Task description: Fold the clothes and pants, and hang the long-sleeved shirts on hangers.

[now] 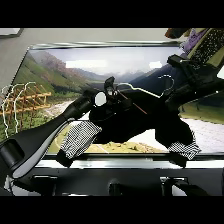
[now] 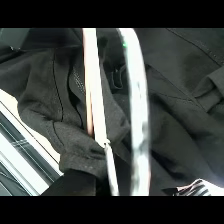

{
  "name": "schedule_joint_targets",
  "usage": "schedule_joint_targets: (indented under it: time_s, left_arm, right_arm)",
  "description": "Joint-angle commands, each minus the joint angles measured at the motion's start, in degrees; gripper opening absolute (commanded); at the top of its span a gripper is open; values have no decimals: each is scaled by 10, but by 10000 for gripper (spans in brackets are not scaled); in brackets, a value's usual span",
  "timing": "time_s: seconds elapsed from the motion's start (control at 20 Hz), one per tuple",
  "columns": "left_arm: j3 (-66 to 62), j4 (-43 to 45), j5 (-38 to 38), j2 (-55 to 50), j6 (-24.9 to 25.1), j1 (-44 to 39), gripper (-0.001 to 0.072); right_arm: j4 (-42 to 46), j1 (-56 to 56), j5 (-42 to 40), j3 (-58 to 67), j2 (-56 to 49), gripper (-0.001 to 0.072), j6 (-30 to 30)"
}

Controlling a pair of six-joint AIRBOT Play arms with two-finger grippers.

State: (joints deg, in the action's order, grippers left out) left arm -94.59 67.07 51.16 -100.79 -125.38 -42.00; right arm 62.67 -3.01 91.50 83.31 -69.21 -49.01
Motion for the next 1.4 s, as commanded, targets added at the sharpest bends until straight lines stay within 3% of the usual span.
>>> schedule_joint_targets:
  time_s: [0.0, 0.25, 0.55, 0.7, 0.75, 0.8, 1.2, 1.35]
  left_arm:
    - [0, -24, -4, -11, 20, -7, 253]
    - [-2, -28, -2, -9, 26, -8, 248]
    - [-101, 29, 136, -5, 37, -3, 278]
    - [-107, 75, 134, -14, 13, -13, 284]
    - [-107, 76, 134, -23, 5, -15, 351]
    - [-107, 76, 134, -30, -3, -16, 366]
    - [-107, 75, 133, -55, -13, -18, 366]
    - [-117, 66, 137, -54, -12, -21, 400]
  right_arm:
    - [0, 0, 0, 0, 0, 31, 1]
    - [0, 0, 0, 0, 0, 32, 1]
    - [0, 0, 1, 0, 0, 32, 1]
    - [0, 0, 1, 0, 0, 32, 1]
    - [0, 0, 1, 0, 0, 32, 1]
    - [0, 0, 1, 0, 0, 32, 1]
    - [0, 0, 1, 0, 0, 32, 1]
    - [0, 0, 1, 0, 0, 32, 1]
